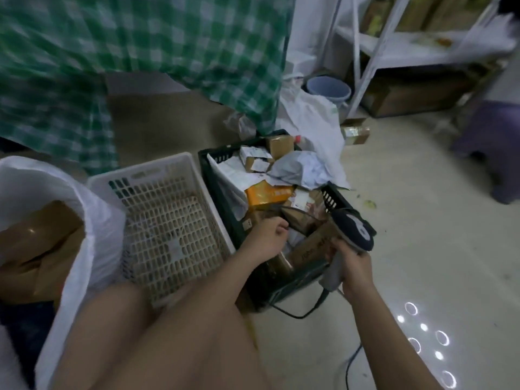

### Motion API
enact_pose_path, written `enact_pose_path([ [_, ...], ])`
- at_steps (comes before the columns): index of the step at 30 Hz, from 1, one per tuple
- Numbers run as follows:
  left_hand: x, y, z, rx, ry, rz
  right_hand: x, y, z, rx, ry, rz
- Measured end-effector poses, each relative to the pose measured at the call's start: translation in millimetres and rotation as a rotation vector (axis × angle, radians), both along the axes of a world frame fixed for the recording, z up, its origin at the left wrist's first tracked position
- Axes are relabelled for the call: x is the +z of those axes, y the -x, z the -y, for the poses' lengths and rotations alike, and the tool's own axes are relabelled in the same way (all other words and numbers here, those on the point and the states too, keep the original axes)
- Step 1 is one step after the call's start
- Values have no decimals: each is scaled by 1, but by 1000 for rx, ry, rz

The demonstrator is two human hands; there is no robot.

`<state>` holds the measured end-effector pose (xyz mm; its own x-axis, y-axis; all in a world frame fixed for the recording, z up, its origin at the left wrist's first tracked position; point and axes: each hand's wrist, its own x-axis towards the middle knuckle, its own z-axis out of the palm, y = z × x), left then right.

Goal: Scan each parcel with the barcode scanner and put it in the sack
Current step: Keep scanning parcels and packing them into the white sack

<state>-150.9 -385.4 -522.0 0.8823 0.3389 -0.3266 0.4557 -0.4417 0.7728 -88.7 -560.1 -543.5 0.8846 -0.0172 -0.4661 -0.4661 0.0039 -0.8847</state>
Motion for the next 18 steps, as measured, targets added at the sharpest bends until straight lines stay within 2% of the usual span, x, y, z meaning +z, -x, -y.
enact_pose_path([
  [4,-30,-39,30,-82,31,-82,-11,-38,15,-66,13,5],
  [10,-62,-76,70,-229,57,-44,-33,-69,16,-51,61,-15],
  [15,-80,-89,72,-149,-32,-109,-44,-67,13,-13,41,-2],
  [18,-80,-87,67,-27,-67,-114,-41,-65,12,20,-67,36],
])
